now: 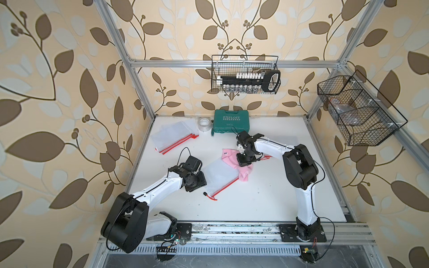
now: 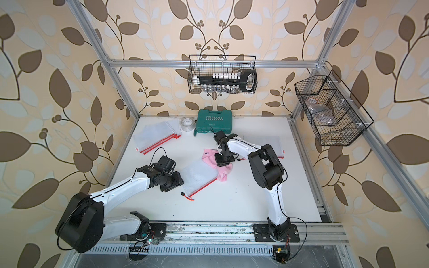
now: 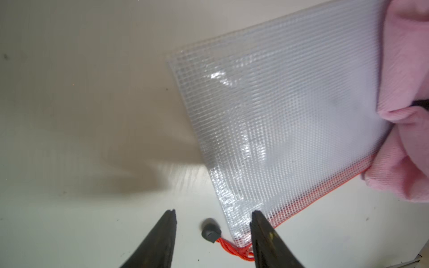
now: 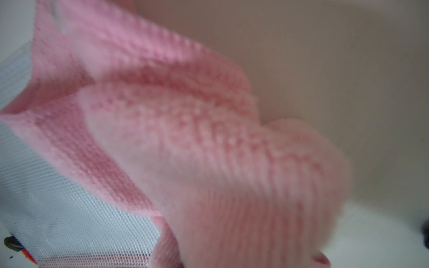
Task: Wipe the document bag
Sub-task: Wipe the dirt from the document bag.
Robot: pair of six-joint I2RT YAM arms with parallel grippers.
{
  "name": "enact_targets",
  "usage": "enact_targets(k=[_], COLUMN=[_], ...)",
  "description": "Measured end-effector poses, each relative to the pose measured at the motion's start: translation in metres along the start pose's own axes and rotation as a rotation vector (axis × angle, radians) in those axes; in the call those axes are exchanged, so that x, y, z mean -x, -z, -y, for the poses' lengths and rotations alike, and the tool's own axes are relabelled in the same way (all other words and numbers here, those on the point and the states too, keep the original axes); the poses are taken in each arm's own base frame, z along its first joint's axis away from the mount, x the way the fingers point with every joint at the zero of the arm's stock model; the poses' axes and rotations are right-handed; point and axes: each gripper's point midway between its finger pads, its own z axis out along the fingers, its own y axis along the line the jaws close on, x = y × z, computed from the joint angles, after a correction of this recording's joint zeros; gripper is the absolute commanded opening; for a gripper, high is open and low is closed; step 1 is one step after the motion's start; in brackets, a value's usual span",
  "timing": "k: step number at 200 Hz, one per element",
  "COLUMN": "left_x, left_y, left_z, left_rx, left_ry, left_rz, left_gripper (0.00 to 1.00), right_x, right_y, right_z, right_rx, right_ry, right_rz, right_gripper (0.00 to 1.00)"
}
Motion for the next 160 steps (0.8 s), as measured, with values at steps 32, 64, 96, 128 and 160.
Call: enact_targets(k=[32,64,96,128,160], left_x=[-0.002,0.008,0.019,0.028,0.028], left_y=[-0.011,-0.016,-0.026,-0.032,-0.028], left_z=[0.002,0.016,0.031,0.047,0.047], left_rx=[-0.014,-0.097,-0.214,-0.325,-0.364], left_ry=[0.038,0.059,0.108,0.133,0.156], left_rz=[-0.028,0.021,0.072,0.103,0.128], left_gripper=[0.57,0.52,0.51,0.46,0.37], right_x=[-0.001,-0.001,-0.001,-0.001,-0.002], right_y=[0.0,0.0,0.0,0.0,0.0], right_z=[0.0,0.0,0.0,-0.001,-0.001], right_rx=[0.012,0.02,0.026,0.033,0.034], right_ry=[-0.002,-0.003,-0.002,-0.004,-0.003], right_rz=[0.005,0.015,0.021,0.022,0.022], right_gripper=[0.0,0.0,0.0,0.0,0.0])
